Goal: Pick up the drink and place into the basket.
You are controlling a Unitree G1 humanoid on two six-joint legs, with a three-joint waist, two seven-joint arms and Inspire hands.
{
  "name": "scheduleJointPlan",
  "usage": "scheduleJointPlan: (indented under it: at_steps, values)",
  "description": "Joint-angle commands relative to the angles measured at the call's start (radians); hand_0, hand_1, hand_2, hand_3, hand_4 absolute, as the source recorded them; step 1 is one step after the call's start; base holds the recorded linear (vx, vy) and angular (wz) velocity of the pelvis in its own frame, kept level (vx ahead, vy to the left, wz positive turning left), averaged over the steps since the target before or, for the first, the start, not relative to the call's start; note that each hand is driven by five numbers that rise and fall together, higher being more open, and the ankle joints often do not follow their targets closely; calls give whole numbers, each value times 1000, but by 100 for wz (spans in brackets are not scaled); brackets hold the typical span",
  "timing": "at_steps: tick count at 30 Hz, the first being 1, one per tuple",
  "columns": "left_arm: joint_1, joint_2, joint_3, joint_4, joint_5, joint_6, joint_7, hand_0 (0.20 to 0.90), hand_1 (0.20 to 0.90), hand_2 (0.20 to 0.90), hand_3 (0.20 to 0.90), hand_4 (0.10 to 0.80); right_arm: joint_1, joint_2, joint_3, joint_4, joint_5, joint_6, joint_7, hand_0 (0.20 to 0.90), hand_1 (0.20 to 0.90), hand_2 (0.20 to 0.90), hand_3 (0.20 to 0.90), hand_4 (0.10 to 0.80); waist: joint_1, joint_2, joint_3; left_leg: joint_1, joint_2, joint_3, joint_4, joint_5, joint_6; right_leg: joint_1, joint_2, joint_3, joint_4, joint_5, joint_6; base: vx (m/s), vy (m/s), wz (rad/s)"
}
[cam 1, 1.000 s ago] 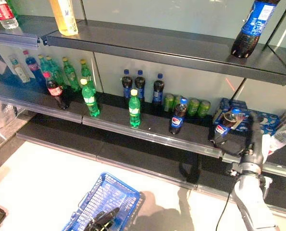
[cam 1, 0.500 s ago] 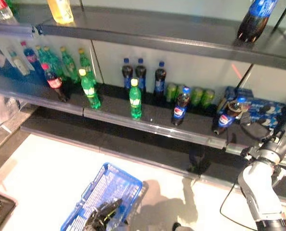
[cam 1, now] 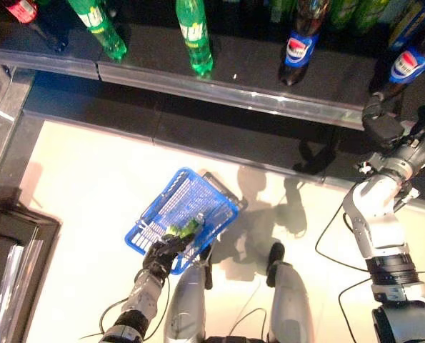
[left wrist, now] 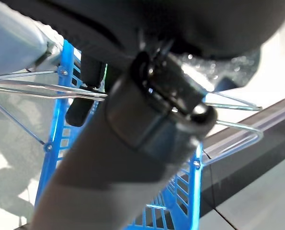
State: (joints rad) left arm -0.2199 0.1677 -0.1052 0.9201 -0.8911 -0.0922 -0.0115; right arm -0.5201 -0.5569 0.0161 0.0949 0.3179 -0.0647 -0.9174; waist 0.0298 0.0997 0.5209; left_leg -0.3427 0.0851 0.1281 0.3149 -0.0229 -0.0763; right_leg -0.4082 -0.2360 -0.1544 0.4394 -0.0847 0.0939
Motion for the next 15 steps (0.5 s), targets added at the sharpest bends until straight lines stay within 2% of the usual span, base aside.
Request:
scheduleJointPlan:
  at_steps: [1,8,15]
  values:
    - [160,49,-37,23,-11,9,26,300,300,300,200,100,-143,-116,-22,-71,-46,-54,-59,900,900,900,900,800,9,-21,-35,3,-19,-56,-1,18,22,12,16,-34,-21,38,-28,-34,29,-10]
    - [139,63,-42,1,-26,24,20,300,300,300,200,100,-244,-157,-14,9,-19,-16,-88,900,900,900,900,800,12,-4,-10,-7,-19,-41,-3,24,25,6,19,-30,-32,41,-32,-12,-13,-5]
    - [129,86,-62,-11,-33,37,19,300,300,300,200,100,-394,-210,36,145,57,-14,-41,900,900,900,900,800,34,7,-1,4,-18,-43,-23,30,25,33,24,-43,-68,43,-38,3,-28,-3]
